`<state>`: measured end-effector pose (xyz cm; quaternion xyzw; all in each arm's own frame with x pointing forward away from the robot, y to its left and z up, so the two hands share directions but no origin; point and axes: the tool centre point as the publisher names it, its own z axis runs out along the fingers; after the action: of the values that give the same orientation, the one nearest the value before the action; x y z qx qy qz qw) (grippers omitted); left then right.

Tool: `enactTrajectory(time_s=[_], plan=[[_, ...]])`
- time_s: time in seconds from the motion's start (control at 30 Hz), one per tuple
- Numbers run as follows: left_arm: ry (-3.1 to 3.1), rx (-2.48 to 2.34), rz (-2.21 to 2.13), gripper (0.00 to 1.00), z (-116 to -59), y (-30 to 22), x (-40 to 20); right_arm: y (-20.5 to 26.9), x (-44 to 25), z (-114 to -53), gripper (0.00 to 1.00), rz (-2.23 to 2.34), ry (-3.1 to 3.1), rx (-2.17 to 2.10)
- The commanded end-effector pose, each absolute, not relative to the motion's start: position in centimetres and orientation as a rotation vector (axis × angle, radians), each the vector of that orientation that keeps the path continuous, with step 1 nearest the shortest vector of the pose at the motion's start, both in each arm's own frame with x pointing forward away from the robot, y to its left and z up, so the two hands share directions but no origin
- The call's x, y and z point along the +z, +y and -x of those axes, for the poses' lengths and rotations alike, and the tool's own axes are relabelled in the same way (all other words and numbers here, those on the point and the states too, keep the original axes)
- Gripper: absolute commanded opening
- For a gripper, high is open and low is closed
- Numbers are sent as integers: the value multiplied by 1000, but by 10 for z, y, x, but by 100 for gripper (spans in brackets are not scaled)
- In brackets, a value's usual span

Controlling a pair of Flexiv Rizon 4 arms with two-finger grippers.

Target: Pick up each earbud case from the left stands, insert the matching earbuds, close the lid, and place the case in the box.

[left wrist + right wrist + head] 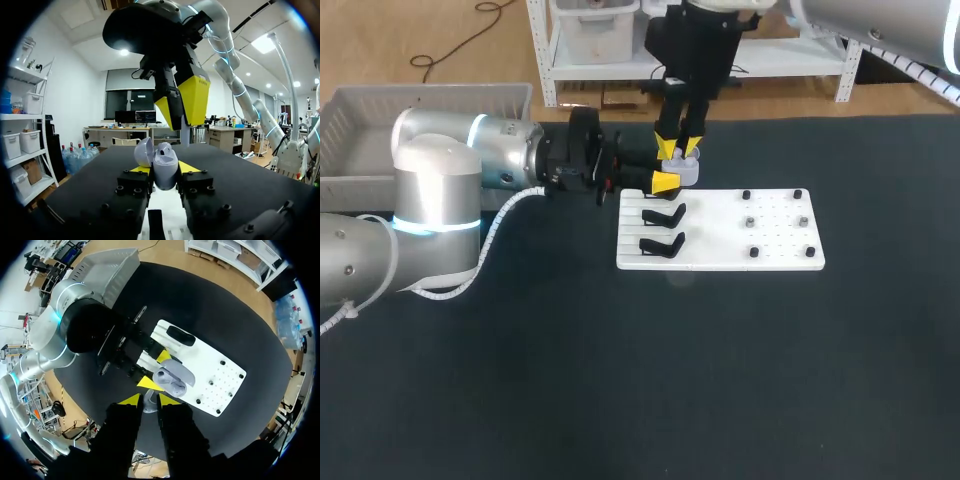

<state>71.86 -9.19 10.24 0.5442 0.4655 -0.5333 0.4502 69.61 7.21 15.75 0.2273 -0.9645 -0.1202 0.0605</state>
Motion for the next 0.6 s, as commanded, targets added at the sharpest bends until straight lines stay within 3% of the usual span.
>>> enactTrajectory(time_s=[0.03,0.6], plan=[[1152,-1318,-1346,0,-719,-92,102,72,157,-699,0,-684,-2931,-337],[1152,-1318,-1346,0,-719,-92,102,73,149,-703,0,-666,-2942,-301]])
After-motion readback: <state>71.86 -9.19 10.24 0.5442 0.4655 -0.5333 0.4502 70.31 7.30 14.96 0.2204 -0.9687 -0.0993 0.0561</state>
